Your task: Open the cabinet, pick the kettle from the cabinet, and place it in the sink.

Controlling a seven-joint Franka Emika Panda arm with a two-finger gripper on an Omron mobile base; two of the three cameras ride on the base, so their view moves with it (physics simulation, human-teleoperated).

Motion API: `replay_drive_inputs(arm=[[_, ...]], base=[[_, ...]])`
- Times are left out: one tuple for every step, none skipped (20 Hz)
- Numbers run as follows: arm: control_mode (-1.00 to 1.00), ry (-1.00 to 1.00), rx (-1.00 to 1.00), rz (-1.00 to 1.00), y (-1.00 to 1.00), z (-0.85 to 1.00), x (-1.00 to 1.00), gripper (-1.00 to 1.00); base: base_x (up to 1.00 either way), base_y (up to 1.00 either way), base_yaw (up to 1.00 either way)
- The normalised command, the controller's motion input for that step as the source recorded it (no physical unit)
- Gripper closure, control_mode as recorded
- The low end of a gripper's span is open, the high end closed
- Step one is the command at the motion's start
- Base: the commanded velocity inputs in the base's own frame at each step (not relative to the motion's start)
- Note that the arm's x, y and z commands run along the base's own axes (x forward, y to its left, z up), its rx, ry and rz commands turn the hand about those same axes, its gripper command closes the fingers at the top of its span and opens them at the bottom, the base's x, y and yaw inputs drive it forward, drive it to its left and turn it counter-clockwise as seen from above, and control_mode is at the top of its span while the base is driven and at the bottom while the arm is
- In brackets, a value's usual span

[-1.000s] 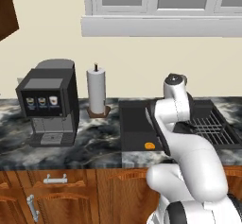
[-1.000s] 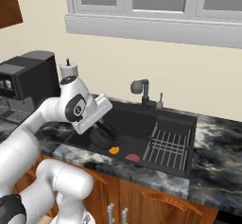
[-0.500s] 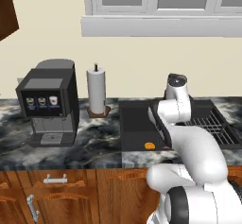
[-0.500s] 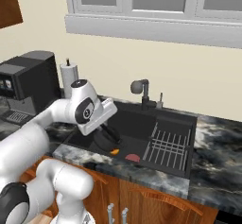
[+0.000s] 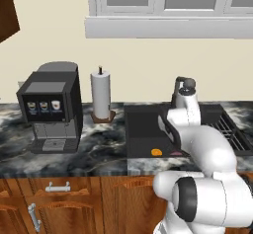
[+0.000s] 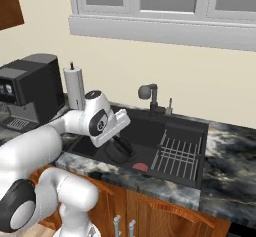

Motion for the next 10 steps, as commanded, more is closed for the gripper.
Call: replay_drive_inputs(arm=[[-1.00, 0.01, 0.00, -0.02, -0.13, -0.27, 0.18, 1.00], [-1.00, 0.00, 0.02, -0.01, -0.14, -0.27, 0.18, 1.00], [-1.00, 0.00, 0.03, 0.00, -0.15, -0.27, 0.19, 1.00], [-1.00, 0.00, 0.02, 0.00, -0.13, -0.27, 0.18, 1.00], [-1.00, 0.00, 0.02, -0.01, -0.11, -0.27, 0.18, 1.00], [-1.00, 0.00, 0.02, -0.01, -0.10, -0.26, 0.21, 1.00], [-1.00, 0.00, 0.02, -0.04, -0.07, -0.26, 0.23, 1.00], [-1.00, 0.00, 0.01, -0.05, -0.06, -0.24, 0.25, 1.00], [-1.00, 0.00, 0.01, -0.06, -0.02, -0.23, 0.27, 1.00], [-1.00, 0.00, 0.00, -0.07, 0.00, -0.23, 0.26, 1.00]], base=[[0.00, 0.00, 0.00], [0.00, 0.00, 0.00], [0.00, 0.00, 0.00], [0.00, 0.00, 0.00], [0.00, 0.00, 0.00], [0.00, 0.00, 0.00], [0.00, 0.00, 0.00], [0.00, 0.00, 0.00], [0.00, 0.00, 0.00], [0.00, 0.00, 0.00]])
